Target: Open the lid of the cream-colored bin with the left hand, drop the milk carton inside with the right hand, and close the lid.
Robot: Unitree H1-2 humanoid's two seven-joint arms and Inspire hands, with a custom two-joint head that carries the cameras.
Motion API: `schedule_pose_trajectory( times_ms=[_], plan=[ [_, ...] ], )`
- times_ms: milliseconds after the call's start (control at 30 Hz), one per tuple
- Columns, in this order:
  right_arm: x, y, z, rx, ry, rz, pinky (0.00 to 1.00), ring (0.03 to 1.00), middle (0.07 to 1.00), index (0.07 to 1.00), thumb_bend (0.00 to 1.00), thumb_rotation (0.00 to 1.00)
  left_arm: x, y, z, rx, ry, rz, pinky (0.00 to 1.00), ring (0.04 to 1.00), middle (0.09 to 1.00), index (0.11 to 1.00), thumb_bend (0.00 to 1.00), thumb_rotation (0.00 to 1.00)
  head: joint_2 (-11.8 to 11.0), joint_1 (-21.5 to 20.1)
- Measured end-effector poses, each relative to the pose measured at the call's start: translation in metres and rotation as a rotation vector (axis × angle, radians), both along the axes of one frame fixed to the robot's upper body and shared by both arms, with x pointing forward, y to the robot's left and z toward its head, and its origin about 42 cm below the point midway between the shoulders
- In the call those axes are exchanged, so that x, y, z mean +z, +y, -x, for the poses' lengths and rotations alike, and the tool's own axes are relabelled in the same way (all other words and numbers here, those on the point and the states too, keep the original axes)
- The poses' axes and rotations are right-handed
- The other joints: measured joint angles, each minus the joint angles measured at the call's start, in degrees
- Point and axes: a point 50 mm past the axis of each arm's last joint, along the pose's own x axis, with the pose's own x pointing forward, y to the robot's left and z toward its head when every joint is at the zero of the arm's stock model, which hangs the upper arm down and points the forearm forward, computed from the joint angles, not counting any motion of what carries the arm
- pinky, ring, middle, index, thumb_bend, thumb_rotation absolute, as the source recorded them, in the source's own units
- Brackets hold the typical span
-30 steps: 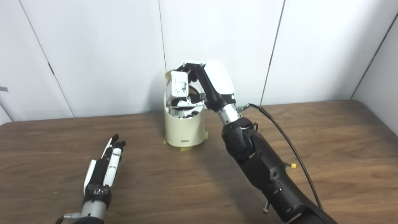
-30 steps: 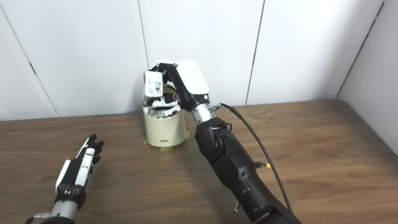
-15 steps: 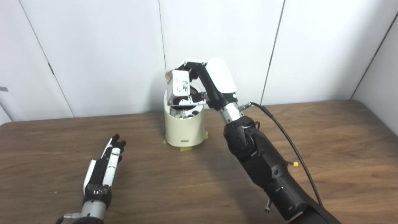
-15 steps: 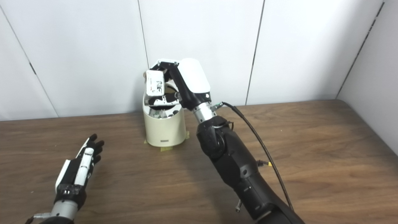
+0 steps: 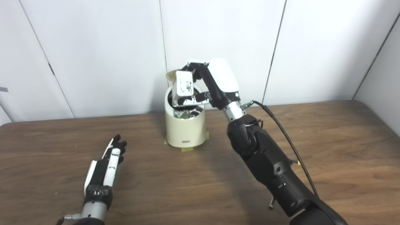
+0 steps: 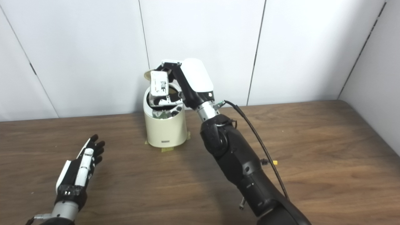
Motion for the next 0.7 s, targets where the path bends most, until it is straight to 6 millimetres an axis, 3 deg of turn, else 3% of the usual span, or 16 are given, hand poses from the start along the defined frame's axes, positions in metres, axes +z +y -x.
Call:
schedule_pose_trajectory(
  times_ms=[700],
  plan=[
    [-0.020,-0.004,-0.013,-0.025,-0.009,0.106,0.38,0.399,0.498,0.514,0.52,0.00,-0.002,-0.002,-0.001,-0.003,-0.010,0.005,0.95,0.943,0.927,0.992,0.45,0.96,-1.05,0.00]
  ],
)
